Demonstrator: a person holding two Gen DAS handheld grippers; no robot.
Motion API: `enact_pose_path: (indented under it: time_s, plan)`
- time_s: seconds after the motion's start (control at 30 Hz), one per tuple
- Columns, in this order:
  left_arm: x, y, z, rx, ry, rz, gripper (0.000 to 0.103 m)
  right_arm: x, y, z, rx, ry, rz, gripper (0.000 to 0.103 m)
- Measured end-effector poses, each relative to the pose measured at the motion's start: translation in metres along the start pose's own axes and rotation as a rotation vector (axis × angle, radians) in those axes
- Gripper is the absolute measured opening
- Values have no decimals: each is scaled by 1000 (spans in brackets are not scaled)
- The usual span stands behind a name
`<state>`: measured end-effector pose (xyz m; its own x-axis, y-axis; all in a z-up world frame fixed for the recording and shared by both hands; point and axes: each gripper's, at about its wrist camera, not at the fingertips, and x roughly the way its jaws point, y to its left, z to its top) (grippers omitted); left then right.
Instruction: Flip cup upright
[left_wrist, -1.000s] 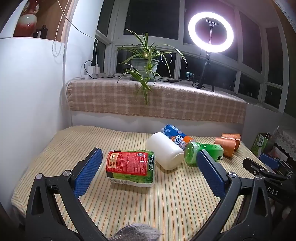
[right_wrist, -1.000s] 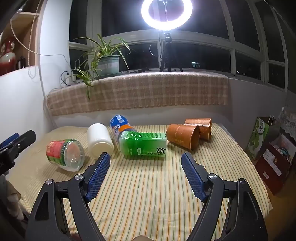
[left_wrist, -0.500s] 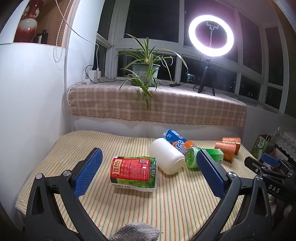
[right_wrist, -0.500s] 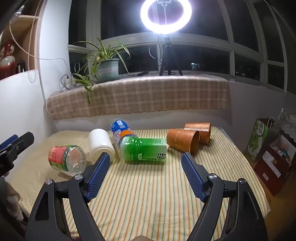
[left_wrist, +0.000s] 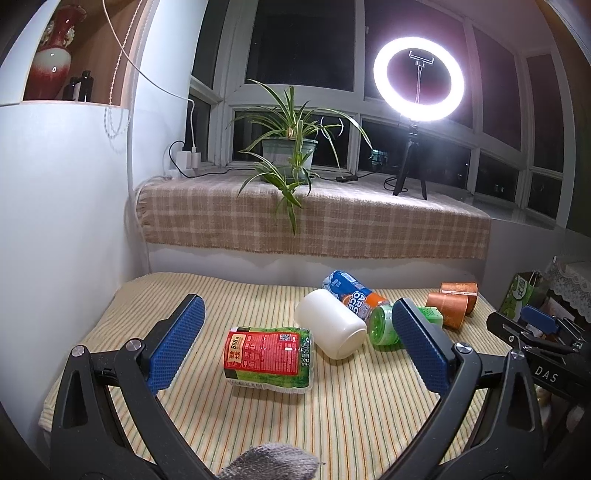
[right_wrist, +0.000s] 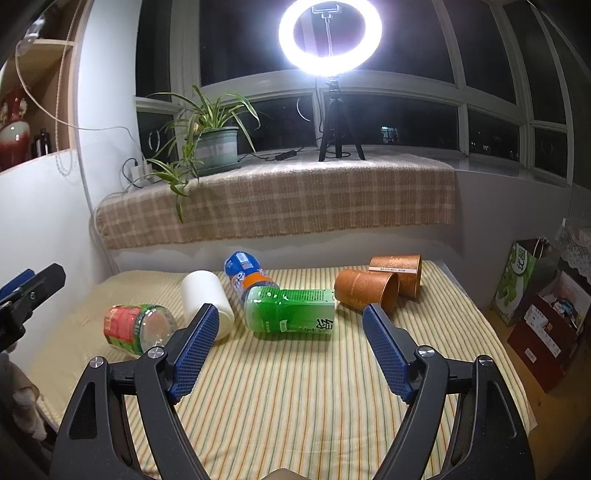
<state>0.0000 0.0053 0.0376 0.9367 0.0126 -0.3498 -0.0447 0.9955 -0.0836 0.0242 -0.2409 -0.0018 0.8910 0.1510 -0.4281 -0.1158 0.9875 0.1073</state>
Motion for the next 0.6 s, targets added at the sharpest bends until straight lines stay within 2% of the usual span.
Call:
enact_pose_path:
  time_s: [0.6]
  plan:
    - [-1, -4, -4, -5, -1, 1, 103, 1, 2, 0, -2, 12, -3, 83]
